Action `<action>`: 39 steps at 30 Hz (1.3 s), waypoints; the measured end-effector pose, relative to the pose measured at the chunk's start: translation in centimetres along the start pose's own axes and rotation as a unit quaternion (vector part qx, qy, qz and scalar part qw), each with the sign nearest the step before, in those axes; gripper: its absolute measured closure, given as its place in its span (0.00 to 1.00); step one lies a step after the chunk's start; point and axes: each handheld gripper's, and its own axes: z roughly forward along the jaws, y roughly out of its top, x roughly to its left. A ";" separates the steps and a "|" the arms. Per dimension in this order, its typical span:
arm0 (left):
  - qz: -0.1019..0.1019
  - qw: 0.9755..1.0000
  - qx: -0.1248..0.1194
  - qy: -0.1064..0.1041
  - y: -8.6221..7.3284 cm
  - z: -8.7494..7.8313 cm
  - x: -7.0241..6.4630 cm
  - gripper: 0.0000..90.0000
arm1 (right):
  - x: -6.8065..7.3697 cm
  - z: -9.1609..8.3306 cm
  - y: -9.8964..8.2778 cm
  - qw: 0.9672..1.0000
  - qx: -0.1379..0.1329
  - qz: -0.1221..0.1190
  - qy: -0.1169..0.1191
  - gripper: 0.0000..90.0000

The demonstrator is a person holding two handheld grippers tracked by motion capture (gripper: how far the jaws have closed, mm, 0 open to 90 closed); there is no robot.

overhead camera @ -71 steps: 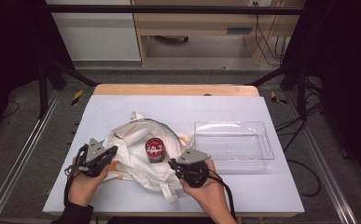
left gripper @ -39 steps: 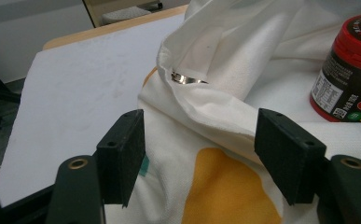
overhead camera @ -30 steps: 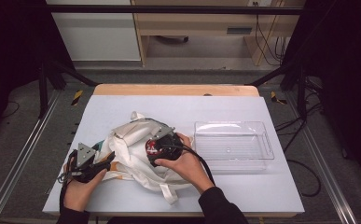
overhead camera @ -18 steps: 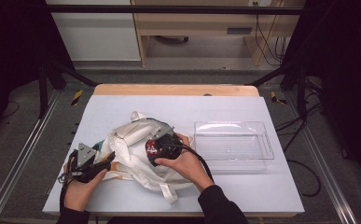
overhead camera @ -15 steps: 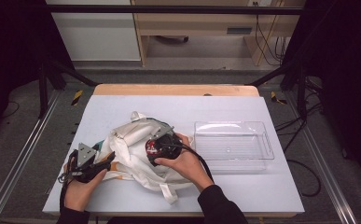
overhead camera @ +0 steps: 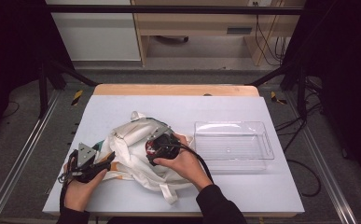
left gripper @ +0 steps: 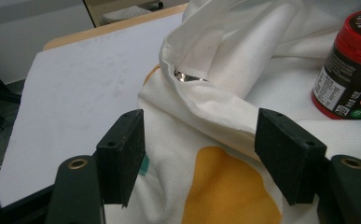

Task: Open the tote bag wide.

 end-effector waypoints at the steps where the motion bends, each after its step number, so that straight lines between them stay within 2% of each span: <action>1: 0.000 1.000 0.000 0.000 0.0 0.0 0.0 0.37 | 0.0 0.0 0.0 1.000 0.000 0.000 0.000 0.27; 15: 0.000 1.000 0.001 -0.001 0.0 0.0 0.1 0.36 | 0.0 -0.1 0.1 1.000 -0.001 0.006 0.003 0.28; 26: 0.000 1.000 0.002 0.000 -0.1 0.0 0.1 0.36 | 0.2 -0.4 0.5 1.000 0.011 0.007 -0.004 0.28; 34: 0.002 1.000 0.001 -0.002 -0.1 -0.1 0.3 0.35 | 0.2 -1.7 1.2 1.000 -0.004 0.006 -0.006 0.28; 37: 0.011 1.000 0.002 -0.004 -0.2 -0.3 0.6 0.35 | 0.2 -2.5 1.5 1.000 -0.011 0.005 -0.004 0.28; 39: 0.008 1.000 0.002 -0.002 -0.3 -0.5 0.7 0.35 | 0.3 -3.4 1.8 1.000 -0.019 0.002 -0.003 0.28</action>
